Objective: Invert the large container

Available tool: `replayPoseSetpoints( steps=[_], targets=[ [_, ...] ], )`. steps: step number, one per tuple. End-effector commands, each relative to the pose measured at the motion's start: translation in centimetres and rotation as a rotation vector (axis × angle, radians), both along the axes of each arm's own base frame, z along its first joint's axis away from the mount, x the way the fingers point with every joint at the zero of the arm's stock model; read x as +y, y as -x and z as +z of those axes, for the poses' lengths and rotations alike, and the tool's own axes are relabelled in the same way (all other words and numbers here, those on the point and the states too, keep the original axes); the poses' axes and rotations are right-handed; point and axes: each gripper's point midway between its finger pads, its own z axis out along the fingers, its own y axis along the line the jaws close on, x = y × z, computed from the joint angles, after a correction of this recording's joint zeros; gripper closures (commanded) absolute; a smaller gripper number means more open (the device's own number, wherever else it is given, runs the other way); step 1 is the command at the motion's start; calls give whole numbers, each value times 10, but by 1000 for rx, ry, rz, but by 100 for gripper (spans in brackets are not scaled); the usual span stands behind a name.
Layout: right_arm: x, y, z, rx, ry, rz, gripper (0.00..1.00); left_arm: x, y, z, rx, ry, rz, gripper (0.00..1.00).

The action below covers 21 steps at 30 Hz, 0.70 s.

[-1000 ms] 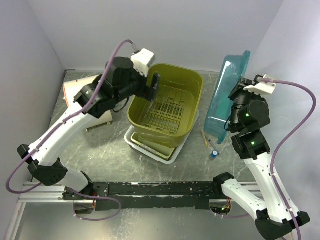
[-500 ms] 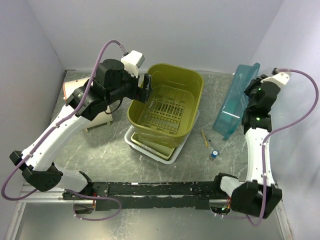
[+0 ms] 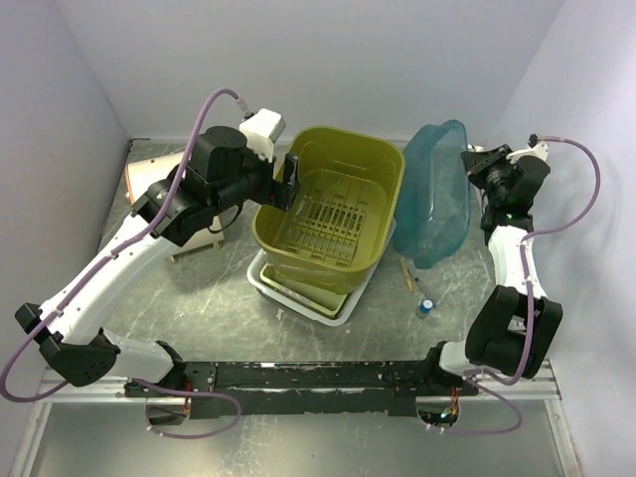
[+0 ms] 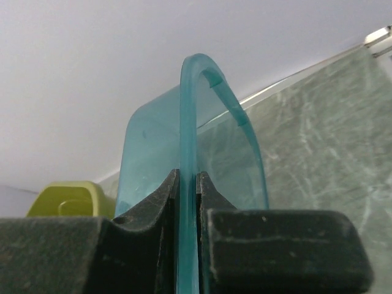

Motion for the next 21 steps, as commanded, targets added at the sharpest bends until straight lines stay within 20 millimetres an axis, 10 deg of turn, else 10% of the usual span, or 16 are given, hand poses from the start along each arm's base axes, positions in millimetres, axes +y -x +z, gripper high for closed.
replayPoseSetpoints(
  steps=[1,14,21],
  targets=[
    [19,-4,20,-123,-132,135,100,4,-1,17,-41,54,21,1],
    [35,-53,-11,-78,-320,250,100,9,2,20,-46,74,37,2],
    [-6,-87,-64,29,-319,155,100,10,9,20,-35,81,18,4]
  ],
)
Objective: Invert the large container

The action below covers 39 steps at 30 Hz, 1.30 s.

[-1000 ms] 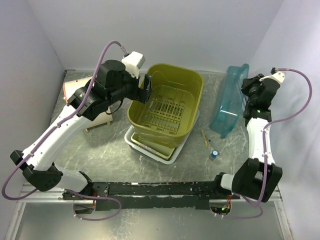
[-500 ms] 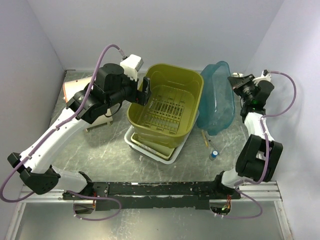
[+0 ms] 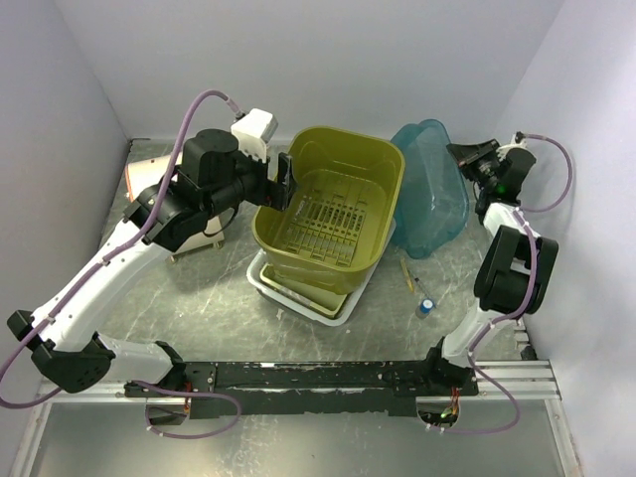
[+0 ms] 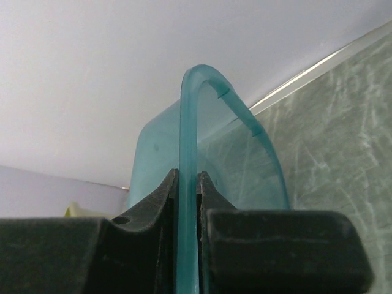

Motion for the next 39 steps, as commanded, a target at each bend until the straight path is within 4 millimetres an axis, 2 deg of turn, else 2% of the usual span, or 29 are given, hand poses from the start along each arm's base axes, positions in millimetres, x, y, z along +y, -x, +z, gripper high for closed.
replayPoseSetpoints(
  steps=[1,6,7,10,13,14,15,17,19,22,24,25,26,28,29,32,33,34,36,39],
  targets=[
    [-27,-19,-23,61,-9,-37,100,4,4,13,-20,30,-3,4],
    [-67,-28,-74,214,21,-86,100,6,9,17,-25,37,-17,5],
    [-78,-27,-80,249,46,-126,88,6,9,16,-25,36,-16,4],
    [-107,-17,-74,341,168,-280,56,6,10,13,-22,24,-21,4],
    [-120,-10,-54,363,257,-374,31,3,9,8,-10,10,-35,3],
    [-122,-5,-39,360,309,-411,10,1,8,5,-6,6,-42,3],
    [-125,-1,-31,357,331,-443,2,-1,7,5,-6,6,-45,3],
    [-122,7,-18,335,358,-458,0,-2,5,4,-7,7,-45,3],
    [-107,11,1,297,397,-430,0,-4,4,2,-5,6,-44,3],
    [-63,17,8,284,443,-336,0,-5,1,-1,-2,8,-36,3],
    [-22,23,2,277,447,-235,0,-5,0,-3,2,10,-30,3],
    [3,27,-6,285,445,-177,1,-5,0,-6,7,8,-28,3],
    [21,33,-15,296,440,-136,2,-5,0,-8,12,8,-27,3],
    [54,45,-26,306,429,-71,10,-5,0,-13,22,4,-23,3],
    [67,51,-32,305,421,-42,18,-5,1,-15,28,5,-22,3],
    [84,59,-45,323,398,-12,57,-5,2,-18,35,8,-22,3],
    [85,60,-50,335,394,-10,71,-5,2,-19,35,11,-25,3],
    [85,59,-55,354,390,-12,82,-6,2,-19,35,14,-28,3],
    [86,54,-63,382,386,0,97,-7,3,-19,33,17,-32,3],
    [95,46,-76,410,385,35,100,-7,2,-20,33,15,-29,3]
  ],
)
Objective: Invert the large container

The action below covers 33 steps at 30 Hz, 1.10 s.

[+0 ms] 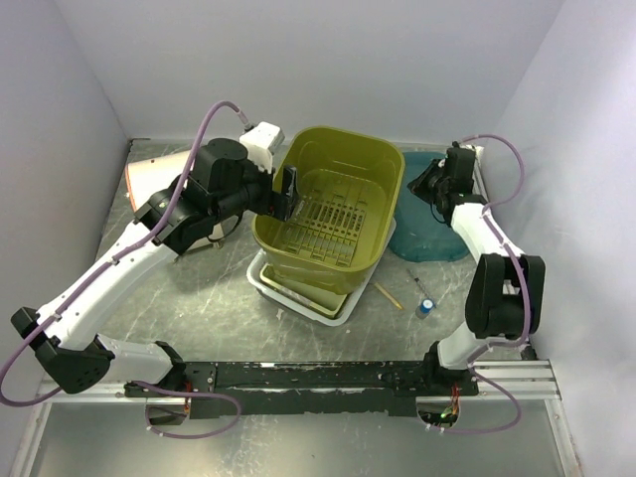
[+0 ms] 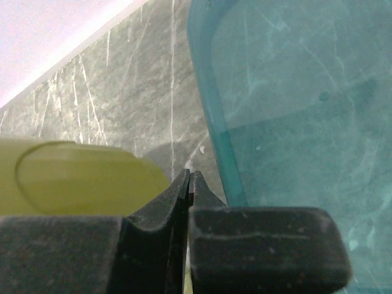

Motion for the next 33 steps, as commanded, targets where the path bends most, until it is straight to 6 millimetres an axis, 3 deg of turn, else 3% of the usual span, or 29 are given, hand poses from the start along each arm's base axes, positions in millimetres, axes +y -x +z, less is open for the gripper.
replayPoseSetpoints(
  steps=[1,6,9,11,13,19,22,25,29,33],
  targets=[
    [11,-16,-3,10,-4,28,100,-3,-2,11,-27,47,-5,3],
    [37,-27,-33,81,15,70,100,-4,-2,8,-24,49,-4,3],
    [36,-34,-57,140,27,44,100,-5,-2,6,-15,46,-8,3],
    [25,-36,-75,194,66,2,100,-5,-2,6,-8,43,-6,3],
    [1,-36,-83,230,152,-94,100,-3,-1,7,-9,40,-1,4],
    [-62,-27,-84,297,289,-305,100,0,-2,9,-14,39,9,3],
    [-71,-28,-72,280,281,-323,100,-4,-3,9,-12,41,-2,3],
    [-58,-34,-50,221,236,-260,100,-9,-5,10,-14,46,-12,3],
    [-37,-35,3,94,169,-160,100,-17,-5,19,-9,82,-37,3],
    [-35,-21,54,-12,178,-142,100,-30,11,56,-49,198,-132,3]
  ],
)
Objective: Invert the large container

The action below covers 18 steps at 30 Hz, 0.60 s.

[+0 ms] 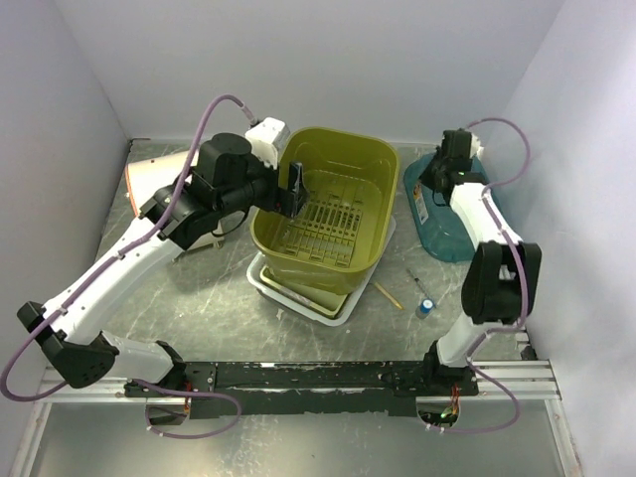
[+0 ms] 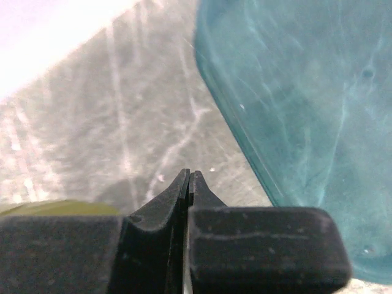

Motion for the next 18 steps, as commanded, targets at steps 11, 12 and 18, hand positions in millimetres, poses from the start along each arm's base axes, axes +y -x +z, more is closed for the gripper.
replayPoseSetpoints(
  steps=[11,12,18],
  targets=[
    [53,73,148,-356,-171,234,48,-20,41,83,-18,285,-168,0],
    [61,80,151,-366,-202,260,44,-18,42,82,-20,283,-163,0],
    [96,119,131,-311,-318,363,26,2,34,48,26,173,-49,0]
  ],
)
